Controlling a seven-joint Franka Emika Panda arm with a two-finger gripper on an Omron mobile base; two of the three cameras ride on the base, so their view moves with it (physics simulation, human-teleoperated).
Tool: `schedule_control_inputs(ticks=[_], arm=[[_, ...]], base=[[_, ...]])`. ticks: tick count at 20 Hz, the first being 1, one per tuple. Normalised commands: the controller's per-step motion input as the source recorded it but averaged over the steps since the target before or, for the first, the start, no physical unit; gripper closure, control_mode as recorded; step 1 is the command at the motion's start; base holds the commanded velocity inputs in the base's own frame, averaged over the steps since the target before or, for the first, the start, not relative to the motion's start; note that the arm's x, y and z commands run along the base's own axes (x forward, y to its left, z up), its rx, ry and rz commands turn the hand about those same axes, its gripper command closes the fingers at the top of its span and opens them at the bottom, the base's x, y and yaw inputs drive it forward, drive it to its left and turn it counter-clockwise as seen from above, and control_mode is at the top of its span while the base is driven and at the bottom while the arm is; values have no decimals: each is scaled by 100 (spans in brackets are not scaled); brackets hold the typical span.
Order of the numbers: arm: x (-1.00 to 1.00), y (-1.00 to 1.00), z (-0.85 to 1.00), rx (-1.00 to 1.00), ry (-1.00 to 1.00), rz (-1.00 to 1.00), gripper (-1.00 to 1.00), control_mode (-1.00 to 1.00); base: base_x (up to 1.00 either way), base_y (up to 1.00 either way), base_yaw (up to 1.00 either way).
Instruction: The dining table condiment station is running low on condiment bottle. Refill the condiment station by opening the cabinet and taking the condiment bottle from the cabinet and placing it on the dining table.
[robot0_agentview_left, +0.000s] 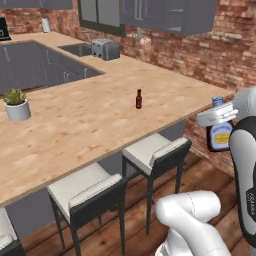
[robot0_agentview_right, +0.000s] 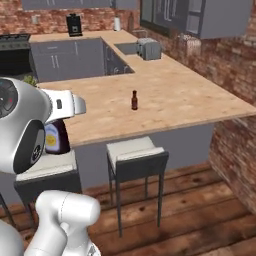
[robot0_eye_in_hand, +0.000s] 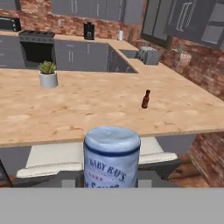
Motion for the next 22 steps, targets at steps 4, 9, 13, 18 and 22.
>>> schedule_control_inputs(ticks=[4, 9, 13, 18, 22], arm=[[0, 0, 0, 0, 0, 0, 100, 100], [0, 0, 0, 0, 0, 0, 100, 100], [0, 0, 0, 0, 0, 0, 100, 100], [0, 0, 0, 0, 0, 0, 100, 100], [0, 0, 0, 0, 0, 0, 100, 100]], base=[[100, -100, 34], [100, -99, 36], [100, -98, 36], [100, -96, 36], [100, -83, 36]])
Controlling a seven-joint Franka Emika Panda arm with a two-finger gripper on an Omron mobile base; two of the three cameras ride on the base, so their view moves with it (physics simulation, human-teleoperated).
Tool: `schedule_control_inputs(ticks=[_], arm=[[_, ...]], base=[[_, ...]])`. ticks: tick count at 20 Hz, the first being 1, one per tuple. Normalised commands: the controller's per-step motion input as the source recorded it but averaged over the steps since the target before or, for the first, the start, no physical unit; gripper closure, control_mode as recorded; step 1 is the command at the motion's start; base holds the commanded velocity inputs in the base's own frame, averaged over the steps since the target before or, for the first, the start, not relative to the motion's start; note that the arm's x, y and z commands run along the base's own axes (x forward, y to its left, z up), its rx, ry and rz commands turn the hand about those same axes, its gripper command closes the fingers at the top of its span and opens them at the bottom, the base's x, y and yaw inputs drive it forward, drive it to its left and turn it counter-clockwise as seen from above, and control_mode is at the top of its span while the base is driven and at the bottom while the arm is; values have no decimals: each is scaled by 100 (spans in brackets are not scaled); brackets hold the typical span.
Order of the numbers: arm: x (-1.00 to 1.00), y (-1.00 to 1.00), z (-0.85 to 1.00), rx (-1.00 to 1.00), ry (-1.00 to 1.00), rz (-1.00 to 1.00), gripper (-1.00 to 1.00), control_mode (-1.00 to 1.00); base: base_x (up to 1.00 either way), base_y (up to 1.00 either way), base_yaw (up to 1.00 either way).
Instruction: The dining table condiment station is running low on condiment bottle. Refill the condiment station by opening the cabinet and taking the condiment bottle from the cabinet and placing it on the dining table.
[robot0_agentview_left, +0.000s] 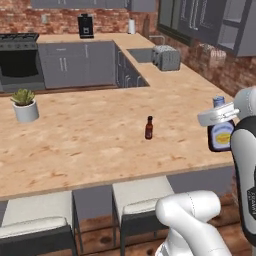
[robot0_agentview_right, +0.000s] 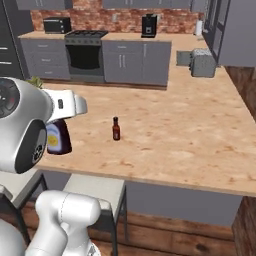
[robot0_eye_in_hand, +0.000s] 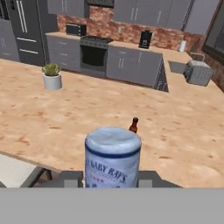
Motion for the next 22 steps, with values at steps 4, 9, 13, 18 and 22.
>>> schedule_control_inputs(ticks=[4, 9, 13, 18, 22], arm=[[0, 0, 0, 0, 0, 0, 100, 100], [40, -27, -20, 7, -2, 13, 100, -100], [53, -34, -34, 6, -8, 8, 100, -100], [55, -37, -47, 4, -11, 8, 100, -100], [55, -28, -44, 2, -14, 8, 100, -100]], base=[[86, -61, 34], [14, -8, 5], [0, 0, 0], [0, 0, 0], [0, 0, 0]])
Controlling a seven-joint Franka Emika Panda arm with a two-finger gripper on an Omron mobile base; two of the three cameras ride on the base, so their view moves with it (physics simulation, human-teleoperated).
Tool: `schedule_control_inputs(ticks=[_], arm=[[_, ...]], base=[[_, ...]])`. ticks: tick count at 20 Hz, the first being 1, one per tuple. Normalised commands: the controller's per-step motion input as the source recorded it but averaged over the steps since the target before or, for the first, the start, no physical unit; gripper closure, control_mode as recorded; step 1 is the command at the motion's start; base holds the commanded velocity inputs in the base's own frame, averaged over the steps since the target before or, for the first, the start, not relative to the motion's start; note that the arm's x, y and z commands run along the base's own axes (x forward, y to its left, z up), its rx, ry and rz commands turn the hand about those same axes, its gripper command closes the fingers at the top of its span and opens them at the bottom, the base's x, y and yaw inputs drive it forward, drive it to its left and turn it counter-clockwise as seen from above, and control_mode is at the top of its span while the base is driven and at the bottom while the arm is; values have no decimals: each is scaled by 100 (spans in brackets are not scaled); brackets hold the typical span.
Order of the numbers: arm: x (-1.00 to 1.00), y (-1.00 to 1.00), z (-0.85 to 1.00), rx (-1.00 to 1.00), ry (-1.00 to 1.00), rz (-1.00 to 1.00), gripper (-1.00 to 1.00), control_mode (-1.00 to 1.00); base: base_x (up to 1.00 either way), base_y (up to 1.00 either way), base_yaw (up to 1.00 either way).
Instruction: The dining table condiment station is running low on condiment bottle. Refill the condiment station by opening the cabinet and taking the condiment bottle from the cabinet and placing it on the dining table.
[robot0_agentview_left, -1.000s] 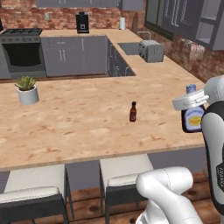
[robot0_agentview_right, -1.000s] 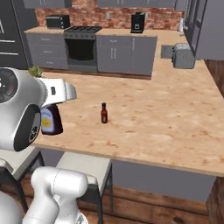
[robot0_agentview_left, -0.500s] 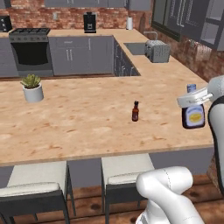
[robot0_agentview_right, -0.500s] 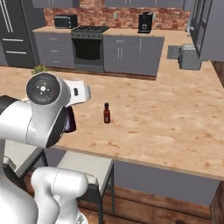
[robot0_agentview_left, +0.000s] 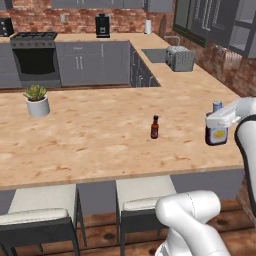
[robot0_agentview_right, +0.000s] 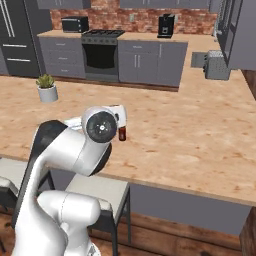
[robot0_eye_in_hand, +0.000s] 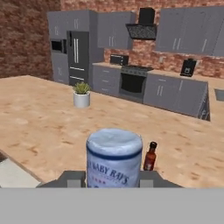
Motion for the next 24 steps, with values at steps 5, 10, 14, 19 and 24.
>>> schedule_control_inputs(ticks=[5, 10, 14, 19, 24], arm=[[52, -28, -33, 3, -6, 8, 100, -100], [40, -24, -7, 10, 0, 1, 100, -100], [52, -31, -19, 14, 0, 0, 100, -100], [42, -20, -9, 12, 0, 0, 100, -100], [35, -1, -15, 2, 0, 1, 100, -100]], base=[[0, 0, 0], [0, 0, 0], [0, 0, 0], [0, 0, 0], [0, 0, 0]])
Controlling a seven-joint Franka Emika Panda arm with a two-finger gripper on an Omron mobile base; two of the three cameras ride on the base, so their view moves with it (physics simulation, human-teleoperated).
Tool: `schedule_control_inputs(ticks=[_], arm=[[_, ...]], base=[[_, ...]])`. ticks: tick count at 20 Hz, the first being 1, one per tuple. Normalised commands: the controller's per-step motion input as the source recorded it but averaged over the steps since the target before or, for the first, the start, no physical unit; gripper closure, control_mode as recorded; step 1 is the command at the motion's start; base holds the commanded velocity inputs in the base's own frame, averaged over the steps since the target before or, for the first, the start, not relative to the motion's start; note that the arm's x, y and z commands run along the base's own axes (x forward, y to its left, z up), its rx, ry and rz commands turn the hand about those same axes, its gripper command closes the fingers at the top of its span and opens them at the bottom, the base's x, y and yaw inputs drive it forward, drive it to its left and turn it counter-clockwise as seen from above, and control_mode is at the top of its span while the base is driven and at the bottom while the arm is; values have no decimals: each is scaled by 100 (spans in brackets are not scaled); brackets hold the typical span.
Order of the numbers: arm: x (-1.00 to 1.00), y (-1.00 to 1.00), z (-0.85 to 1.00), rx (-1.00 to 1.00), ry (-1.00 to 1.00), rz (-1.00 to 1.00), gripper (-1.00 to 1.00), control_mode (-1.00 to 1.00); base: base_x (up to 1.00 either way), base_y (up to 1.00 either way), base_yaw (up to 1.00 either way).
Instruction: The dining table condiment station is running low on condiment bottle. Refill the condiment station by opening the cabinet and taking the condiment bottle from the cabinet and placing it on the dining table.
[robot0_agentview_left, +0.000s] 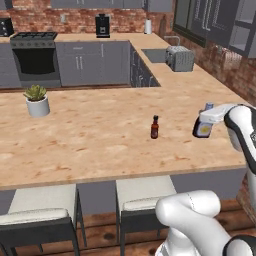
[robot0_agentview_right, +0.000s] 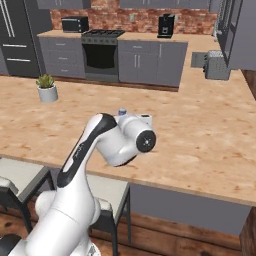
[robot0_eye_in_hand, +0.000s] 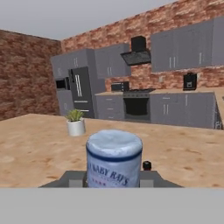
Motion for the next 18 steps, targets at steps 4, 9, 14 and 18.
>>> schedule_control_inputs(ticks=[4, 9, 14, 18], arm=[[45, -8, -11, 3, -1, 2, 100, -100], [52, -11, -26, 0, 0, 0, 100, -100], [42, -1, -50, 0, -4, 0, 100, -100], [33, 0, -56, 0, -8, 0, 100, -100]], base=[[0, 0, 0], [0, 0, 0], [0, 0, 0], [0, 0, 0]])
